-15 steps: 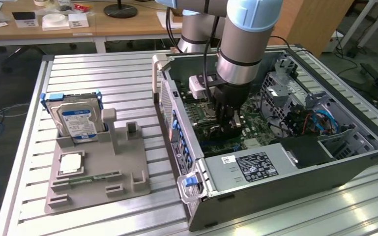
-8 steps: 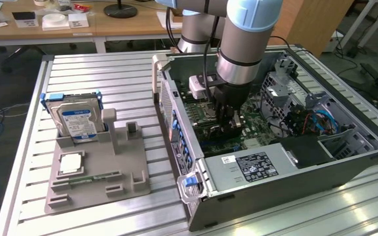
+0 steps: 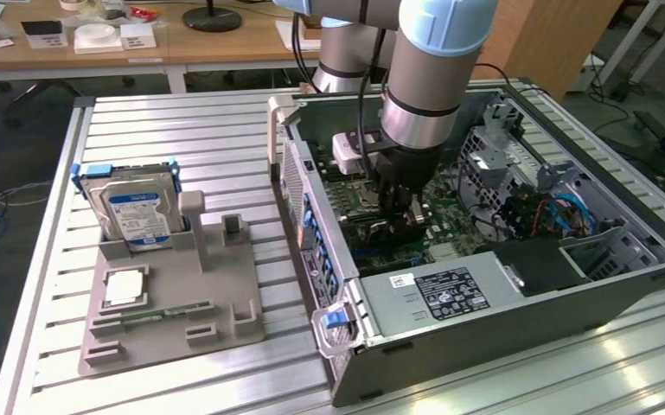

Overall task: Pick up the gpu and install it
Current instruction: 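Insert the gpu into the slot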

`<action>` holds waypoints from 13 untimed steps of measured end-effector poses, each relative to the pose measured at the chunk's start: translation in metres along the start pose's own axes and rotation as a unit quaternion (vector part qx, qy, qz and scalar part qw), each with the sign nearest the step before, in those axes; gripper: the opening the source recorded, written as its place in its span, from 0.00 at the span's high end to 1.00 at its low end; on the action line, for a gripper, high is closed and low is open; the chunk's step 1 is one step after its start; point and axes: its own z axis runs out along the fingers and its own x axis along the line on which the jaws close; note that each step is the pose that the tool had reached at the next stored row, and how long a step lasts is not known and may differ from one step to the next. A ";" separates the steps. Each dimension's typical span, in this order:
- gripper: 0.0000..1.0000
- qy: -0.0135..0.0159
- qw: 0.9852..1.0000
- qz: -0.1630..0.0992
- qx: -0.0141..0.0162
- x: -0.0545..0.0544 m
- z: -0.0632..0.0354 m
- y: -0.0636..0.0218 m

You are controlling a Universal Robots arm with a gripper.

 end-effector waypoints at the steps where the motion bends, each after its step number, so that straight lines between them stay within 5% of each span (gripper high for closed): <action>1: 0.65 0.000 1.000 0.000 0.000 0.000 0.0000 0.0000; 6: 0.59 0.000 1.000 0.001 0.000 0.000 0.0000 0.0000; 9: 0.59 -0.003 1.000 0.004 0.000 -0.001 0.0001 -0.0001; 13: 0.59 -0.004 1.000 0.015 0.001 -0.001 0.0001 0.0000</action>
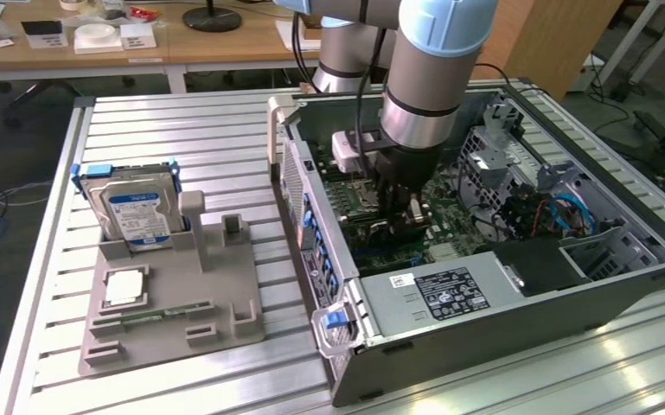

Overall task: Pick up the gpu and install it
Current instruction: 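Insert the gpu into the slot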

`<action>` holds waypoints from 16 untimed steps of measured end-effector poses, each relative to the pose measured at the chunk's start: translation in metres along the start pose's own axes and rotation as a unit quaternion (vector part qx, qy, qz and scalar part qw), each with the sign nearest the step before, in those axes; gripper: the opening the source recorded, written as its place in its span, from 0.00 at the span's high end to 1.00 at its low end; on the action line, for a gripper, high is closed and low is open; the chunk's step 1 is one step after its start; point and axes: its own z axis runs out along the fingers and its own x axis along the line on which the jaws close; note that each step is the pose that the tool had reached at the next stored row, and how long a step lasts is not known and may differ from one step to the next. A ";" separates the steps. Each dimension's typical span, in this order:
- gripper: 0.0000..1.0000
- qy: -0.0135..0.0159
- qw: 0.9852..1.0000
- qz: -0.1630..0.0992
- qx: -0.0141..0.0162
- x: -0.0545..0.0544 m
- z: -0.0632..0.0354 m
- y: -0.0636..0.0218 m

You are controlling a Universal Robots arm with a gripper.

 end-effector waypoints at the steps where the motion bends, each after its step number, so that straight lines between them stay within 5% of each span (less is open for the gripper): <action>1: 0.59 0.000 1.000 0.003 0.000 0.000 0.0000 0.0000; 12: 0.58 0.000 1.000 0.006 0.000 0.000 0.0001 0.0001; 16: 0.46 0.000 1.000 0.006 0.000 0.000 0.0001 0.0001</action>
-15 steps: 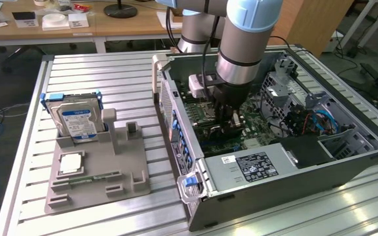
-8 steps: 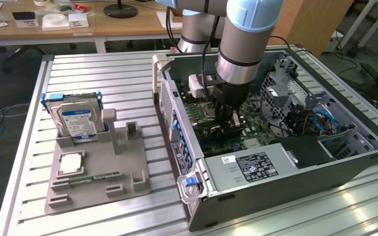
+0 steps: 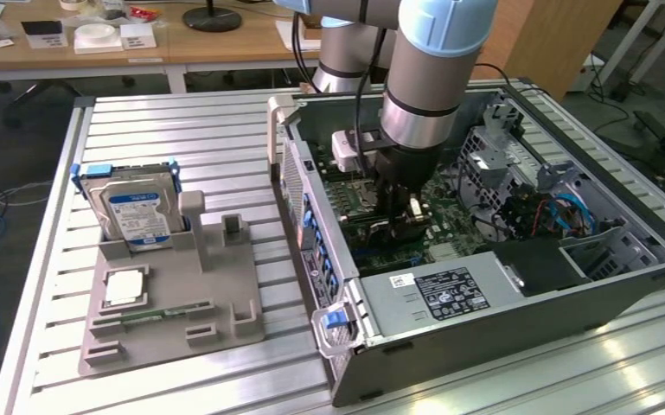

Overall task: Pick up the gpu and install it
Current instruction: 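Insert the gpu into the slot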

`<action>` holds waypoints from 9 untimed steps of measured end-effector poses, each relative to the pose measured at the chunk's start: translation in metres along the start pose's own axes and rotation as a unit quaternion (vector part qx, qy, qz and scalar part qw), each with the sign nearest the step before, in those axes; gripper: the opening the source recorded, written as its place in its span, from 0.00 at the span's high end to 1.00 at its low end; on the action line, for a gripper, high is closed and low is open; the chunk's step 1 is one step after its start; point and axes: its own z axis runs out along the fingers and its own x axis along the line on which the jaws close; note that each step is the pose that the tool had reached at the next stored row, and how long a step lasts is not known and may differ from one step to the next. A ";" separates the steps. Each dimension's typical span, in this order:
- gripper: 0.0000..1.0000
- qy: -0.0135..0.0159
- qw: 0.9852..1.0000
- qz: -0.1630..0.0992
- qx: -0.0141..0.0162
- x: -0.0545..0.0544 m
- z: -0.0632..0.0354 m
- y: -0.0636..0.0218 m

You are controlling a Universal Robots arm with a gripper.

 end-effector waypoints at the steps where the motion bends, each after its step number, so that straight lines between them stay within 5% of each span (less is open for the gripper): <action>1: 0.46 0.000 1.000 0.000 0.000 0.000 0.0000 0.0000; 5: 0.47 0.000 1.000 0.000 0.000 0.000 0.0000 0.0000; 9: 0.60 0.000 1.000 0.000 0.000 0.000 0.0000 0.0000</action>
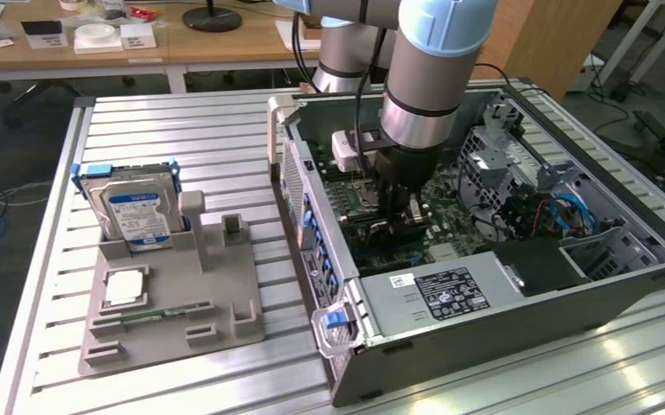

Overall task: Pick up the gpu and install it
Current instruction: 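Insert the gpu into the slot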

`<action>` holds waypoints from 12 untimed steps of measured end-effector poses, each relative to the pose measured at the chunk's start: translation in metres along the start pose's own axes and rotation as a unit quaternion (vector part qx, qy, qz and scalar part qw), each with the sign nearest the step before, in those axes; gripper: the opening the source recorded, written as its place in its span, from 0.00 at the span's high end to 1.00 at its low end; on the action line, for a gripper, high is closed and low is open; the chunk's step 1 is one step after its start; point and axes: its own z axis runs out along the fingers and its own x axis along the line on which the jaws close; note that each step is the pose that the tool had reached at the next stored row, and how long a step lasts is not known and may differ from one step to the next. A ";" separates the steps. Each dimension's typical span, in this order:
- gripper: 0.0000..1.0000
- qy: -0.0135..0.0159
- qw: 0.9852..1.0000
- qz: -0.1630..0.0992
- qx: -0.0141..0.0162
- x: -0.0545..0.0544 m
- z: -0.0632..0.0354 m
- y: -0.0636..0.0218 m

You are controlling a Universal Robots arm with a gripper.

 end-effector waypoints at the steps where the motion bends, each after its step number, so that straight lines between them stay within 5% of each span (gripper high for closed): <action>1: 0.60 0.000 1.000 0.000 0.000 0.000 0.0000 0.0000; 12: 0.69 0.000 1.000 0.000 0.000 0.000 0.0000 0.0000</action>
